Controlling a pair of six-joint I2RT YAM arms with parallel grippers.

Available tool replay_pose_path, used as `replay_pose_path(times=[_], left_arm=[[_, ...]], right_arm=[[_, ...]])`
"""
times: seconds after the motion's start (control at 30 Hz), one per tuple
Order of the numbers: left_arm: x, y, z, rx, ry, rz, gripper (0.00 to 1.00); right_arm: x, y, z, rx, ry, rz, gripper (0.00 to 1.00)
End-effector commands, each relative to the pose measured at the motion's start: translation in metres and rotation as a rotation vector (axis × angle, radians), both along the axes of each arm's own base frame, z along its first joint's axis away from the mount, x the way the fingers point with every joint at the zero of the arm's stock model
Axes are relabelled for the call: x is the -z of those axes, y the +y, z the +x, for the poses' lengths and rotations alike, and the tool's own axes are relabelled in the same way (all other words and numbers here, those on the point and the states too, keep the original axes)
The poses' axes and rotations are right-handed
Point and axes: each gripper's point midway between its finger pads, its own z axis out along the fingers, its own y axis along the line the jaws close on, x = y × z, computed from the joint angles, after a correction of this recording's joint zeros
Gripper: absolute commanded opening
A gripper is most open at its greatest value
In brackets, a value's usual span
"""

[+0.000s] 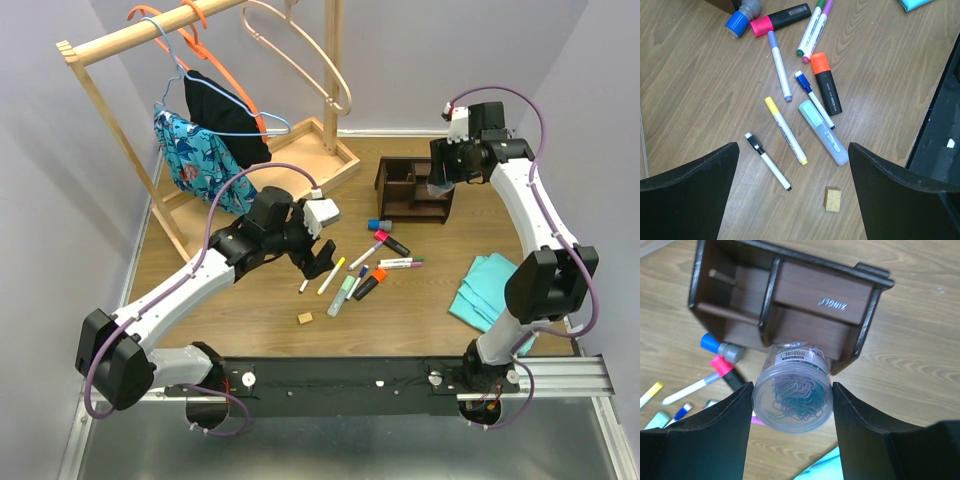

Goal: Sort the stationery into containers
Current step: Place the stationery in the storage box.

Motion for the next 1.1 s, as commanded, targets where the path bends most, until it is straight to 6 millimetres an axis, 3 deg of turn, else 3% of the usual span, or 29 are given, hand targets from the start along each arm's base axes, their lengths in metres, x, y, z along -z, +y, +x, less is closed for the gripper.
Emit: replay_pose_path(times=[0.0,0.33,0.67,1.07], left_arm=[[-0.005,0.000,0.002,-0.010,-0.017,-0.025,0.99],[-0.002,-0.002,0.009,-0.021,0.004,-0.032,0.99],[0.006,-0.001,0.008,-0.029,0.025,-0.034,0.99],[0.011,0.002,0.007,-0.034,0.028,-0.022,0.99]], right_arm=[[-0.015,-0.017,0.032,0.047,-0.094,-0.081,0.28],[0.005,-0.015,0.057,0.033,-0.071,-0.091,0.27],[0.026,-0.004,0.049,0.009,-0.006,-0.039,0.27],[0.045,0.003,0.058,0.006,0.040,-0.005,0.28]])
